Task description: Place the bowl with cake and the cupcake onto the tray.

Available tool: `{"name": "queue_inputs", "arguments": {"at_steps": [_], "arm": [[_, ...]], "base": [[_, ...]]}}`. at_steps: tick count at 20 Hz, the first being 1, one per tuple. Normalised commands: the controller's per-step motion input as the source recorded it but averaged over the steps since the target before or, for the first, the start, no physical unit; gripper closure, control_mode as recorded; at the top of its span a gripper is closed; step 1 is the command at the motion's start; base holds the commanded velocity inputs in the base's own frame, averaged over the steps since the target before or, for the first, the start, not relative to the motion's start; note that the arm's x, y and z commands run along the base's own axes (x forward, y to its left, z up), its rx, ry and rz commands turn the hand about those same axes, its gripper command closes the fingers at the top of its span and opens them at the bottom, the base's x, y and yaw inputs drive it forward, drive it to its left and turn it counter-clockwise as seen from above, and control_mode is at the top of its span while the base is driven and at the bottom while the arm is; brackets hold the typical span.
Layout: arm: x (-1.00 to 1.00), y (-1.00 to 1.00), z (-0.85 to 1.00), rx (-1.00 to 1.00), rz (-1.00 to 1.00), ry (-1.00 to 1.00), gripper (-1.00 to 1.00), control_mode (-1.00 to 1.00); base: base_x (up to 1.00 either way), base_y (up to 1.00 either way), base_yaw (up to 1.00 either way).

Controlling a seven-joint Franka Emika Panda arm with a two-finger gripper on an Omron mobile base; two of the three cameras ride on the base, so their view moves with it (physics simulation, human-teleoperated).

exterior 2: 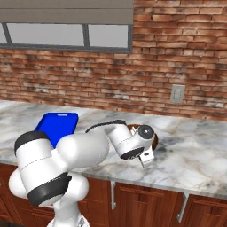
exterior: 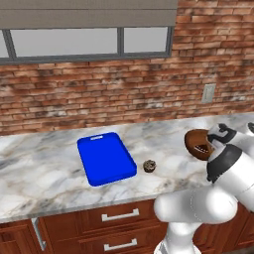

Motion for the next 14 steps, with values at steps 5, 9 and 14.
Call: {"name": "queue_inputs", "arguments": {"at_steps": [5,9,14], "arm": [[0.00,0.00,0.01,0.00,0.00,0.00,1.00,-1.00],[0.00,0.08,0.16,0.01,0.02,0.00,1.00,-1.00],[0.00,0.11,0.43,0.00,0.05,0.02,1.00,-1.00]], "base": [[0.00,0.00,0.00],[0.00,0.00,0.00],[0.00,0.00,0.00]]}}
